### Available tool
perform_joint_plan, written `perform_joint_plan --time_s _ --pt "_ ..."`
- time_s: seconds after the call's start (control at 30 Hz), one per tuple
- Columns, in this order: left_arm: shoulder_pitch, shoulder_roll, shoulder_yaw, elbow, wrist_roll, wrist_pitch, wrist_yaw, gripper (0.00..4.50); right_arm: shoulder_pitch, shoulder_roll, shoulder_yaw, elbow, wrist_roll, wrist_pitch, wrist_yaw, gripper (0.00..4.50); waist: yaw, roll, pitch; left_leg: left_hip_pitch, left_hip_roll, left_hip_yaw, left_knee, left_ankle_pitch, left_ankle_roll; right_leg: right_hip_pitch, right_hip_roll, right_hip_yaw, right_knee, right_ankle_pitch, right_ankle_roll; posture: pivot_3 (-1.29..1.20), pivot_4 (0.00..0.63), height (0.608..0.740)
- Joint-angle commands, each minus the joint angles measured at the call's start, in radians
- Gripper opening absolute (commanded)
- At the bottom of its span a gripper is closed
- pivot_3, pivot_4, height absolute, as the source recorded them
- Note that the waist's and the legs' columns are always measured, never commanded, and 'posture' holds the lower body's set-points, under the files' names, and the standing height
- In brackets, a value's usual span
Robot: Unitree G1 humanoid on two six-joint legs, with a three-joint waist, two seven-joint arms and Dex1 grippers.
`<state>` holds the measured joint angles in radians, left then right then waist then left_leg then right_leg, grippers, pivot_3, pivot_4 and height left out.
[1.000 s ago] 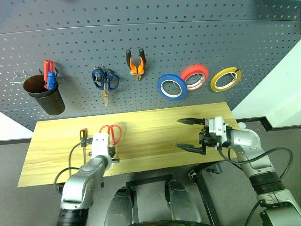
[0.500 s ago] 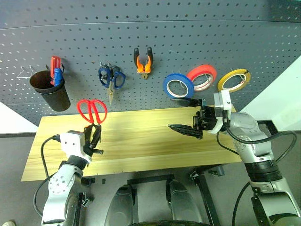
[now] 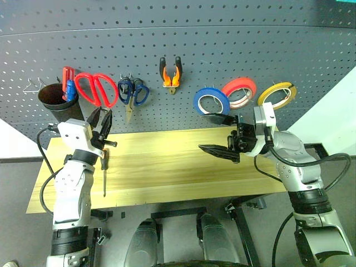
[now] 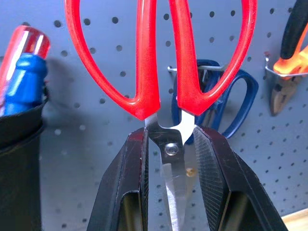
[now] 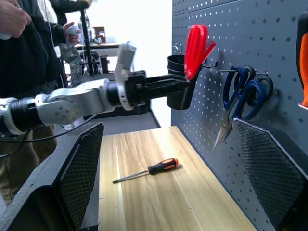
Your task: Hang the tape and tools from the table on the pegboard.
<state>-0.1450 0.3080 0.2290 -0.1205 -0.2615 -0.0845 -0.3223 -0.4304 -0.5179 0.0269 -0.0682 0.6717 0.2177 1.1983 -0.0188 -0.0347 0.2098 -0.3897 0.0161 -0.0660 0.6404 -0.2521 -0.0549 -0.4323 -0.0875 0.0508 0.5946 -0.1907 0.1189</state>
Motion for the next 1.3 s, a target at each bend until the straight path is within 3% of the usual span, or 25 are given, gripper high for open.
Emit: perform_joint_plan --time_s 0.03,0.33,0.6,0.83,0.97,1.07,1.3 --pt "-0.041 0.015 -0.015 0.023 0.031 -0.033 -0.01 1.01 -0.003 0.011 -0.027 -0.047 0.0 -0.014 -0.01 4.5 0.0 0.0 -0.002 0.0 0.0 0.0 0.001 0.0 0.0 0.0 0.0 0.0 0.0 0.0 0.0 -0.05 0.098 0.736" --pt "-0.091 0.023 -0.052 0.118 0.078 0.017 -0.008 1.01 0.001 0.02 -0.034 -0.042 -0.012 -0.033 -0.028 4.5 -0.003 0.001 -0.01 0.0 0.0 0.0 0.006 0.0 0.0 0.003 0.0 0.0 0.0 0.002 0.002 -0.05 0.083 0.736" --pt "-0.055 0.04 -0.032 0.114 0.105 0.104 0.043 3.67 0.01 0.017 -0.029 -0.03 -0.044 -0.051 -0.022 4.5 -0.003 0.002 -0.015 0.001 0.0 0.0 0.006 0.0 0.0 0.004 0.0 0.0 0.0 0.004 0.002 -0.04 0.088 0.736" --pt "0.027 0.066 0.022 0.082 0.043 0.438 0.08 3.67 0.018 0.024 0.007 0.032 -0.147 -0.128 -0.004 4.5 -0.014 0.005 -0.018 0.001 0.0 0.0 0.007 0.0 0.0 0.004 0.0 0.0 0.001 0.004 0.002 -0.02 0.108 0.736" --pt "0.012 0.061 0.072 0.122 0.007 0.657 0.148 4.48 0.031 0.032 0.014 0.057 -0.168 -0.15 0.01 4.5 -0.022 0.005 -0.018 0.003 0.0 -0.001 0.007 0.0 0.0 0.005 0.0 0.0 0.002 0.004 0.002 -0.01 0.12 0.736" --pt "-0.046 0.066 0.083 0.206 0.02 0.802 0.214 4.48 0.04 0.035 0.016 0.062 -0.172 -0.155 0.014 4.5 -0.023 0.005 -0.018 0.004 0.0 -0.001 0.007 0.0 0.0 0.006 0.0 0.0 0.002 0.004 0.002 0.0 0.126 0.736" --pt "-0.186 0.075 0.12 0.466 0.019 0.852 0.257 4.48 0.078 0.033 0.016 0.058 -0.182 -0.161 0.017 4.5 -0.023 0.005 -0.018 0.004 0.0 -0.001 0.007 0.0 0.0 0.006 0.001 0.0 0.003 0.004 0.002 -0.01 0.139 0.736"
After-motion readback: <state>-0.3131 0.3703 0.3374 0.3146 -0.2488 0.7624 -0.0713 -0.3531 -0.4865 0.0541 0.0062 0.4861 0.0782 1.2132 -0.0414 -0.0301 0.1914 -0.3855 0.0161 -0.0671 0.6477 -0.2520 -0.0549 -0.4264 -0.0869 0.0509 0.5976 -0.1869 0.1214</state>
